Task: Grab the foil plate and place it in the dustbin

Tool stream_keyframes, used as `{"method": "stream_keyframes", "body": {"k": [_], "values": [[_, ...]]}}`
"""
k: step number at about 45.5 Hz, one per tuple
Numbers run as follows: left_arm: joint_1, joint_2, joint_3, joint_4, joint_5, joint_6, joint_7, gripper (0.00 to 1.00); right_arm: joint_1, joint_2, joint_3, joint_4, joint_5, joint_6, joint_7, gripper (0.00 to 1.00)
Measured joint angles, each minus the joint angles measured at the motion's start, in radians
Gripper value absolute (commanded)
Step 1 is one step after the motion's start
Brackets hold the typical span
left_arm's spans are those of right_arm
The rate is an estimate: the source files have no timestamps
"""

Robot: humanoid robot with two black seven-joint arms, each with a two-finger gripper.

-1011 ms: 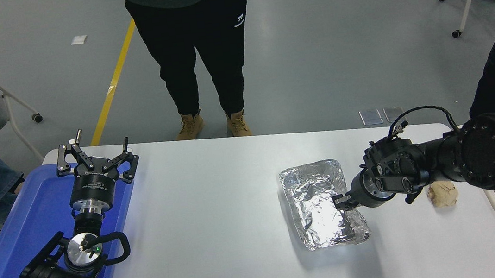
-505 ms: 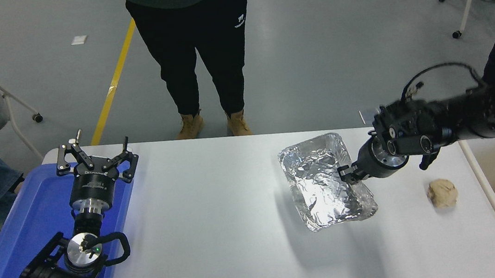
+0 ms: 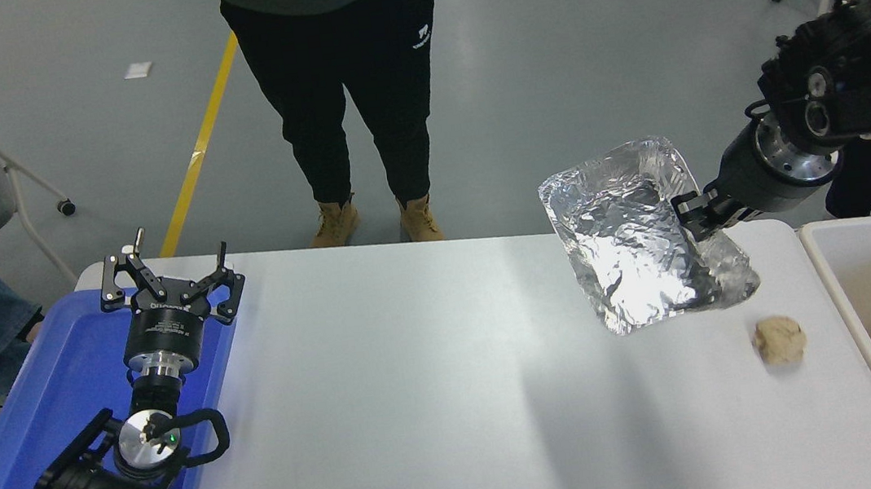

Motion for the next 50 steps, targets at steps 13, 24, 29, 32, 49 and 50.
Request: {"method": "stream_keyframes", "body": {"k": [13,24,29,32,49,50], "values": [[0.000,0.000,0.000,0.000,0.000,0.000,0.000,1.00,0.126,-0.027,-0.038,0.052,-0.021,0.070,0.000,0.00],[0.000,0.000,-0.001,0.000,-0.001,0.000,0.000,1.00,0.181,-0.049,-0.048,0.068,-0.041,0.113,0.000,0.00],[0.000,0.000,-0.001,0.000,-0.001,0.000,0.000,1.00,0.197,-0.063,-0.051,0.071,-0.055,0.129,0.000,0.00],[0.000,0.000,-0.001,0.000,-0.001,0.001,0.000,1.00,0.203,-0.074,-0.052,0.071,-0.069,0.136,0.000,0.00],[0.000,0.000,0.000,0.000,-0.001,0.001,0.000,1.00,0.185,-0.187,-0.050,0.032,-0.233,0.149,-0.001,0.00],[0.000,0.000,0.000,0.000,-0.001,0.001,0.000,1.00,0.180,-0.197,-0.049,0.026,-0.245,0.149,-0.001,0.00]]}}
